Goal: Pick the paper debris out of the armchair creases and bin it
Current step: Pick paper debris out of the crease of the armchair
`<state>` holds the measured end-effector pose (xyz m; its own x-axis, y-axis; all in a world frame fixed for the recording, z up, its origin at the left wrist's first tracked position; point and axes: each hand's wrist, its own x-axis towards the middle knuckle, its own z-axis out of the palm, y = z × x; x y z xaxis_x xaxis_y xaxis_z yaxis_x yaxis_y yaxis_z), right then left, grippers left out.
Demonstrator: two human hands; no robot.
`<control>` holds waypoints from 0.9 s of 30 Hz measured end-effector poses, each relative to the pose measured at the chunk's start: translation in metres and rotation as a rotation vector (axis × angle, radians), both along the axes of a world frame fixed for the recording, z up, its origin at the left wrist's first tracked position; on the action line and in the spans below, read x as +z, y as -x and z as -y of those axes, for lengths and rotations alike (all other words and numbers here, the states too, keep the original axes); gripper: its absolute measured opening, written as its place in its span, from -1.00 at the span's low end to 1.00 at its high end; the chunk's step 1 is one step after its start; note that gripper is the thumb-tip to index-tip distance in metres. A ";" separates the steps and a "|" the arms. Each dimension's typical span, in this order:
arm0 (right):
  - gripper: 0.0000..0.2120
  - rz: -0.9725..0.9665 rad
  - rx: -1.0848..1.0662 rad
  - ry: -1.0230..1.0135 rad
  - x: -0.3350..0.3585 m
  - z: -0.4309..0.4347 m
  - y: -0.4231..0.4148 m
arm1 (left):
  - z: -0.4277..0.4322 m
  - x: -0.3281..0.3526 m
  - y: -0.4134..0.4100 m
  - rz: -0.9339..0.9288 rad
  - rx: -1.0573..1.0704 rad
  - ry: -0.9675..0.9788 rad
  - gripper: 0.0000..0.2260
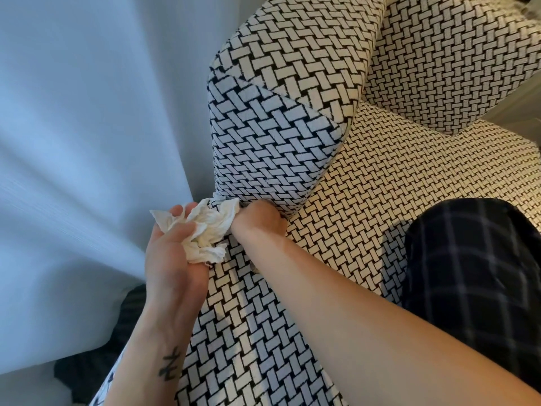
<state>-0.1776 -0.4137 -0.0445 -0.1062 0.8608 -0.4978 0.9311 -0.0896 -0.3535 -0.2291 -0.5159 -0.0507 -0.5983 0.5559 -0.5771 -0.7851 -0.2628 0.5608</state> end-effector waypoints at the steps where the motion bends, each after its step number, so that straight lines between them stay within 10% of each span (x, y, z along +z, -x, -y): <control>1: -0.66 -0.014 -0.027 0.010 0.000 0.000 -0.001 | 0.000 0.000 0.000 0.000 -0.002 0.002 -0.71; 27: -0.75 -0.008 -0.195 -0.101 -0.017 0.002 0.012 | 0.001 -0.004 0.000 0.034 -0.017 -0.087 -0.72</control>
<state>-0.1897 -0.4159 -0.0619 0.0637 0.9110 -0.4075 0.8966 -0.2316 -0.3774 -0.2287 -0.5170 -0.0545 -0.5693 0.6144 -0.5462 -0.8081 -0.2960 0.5093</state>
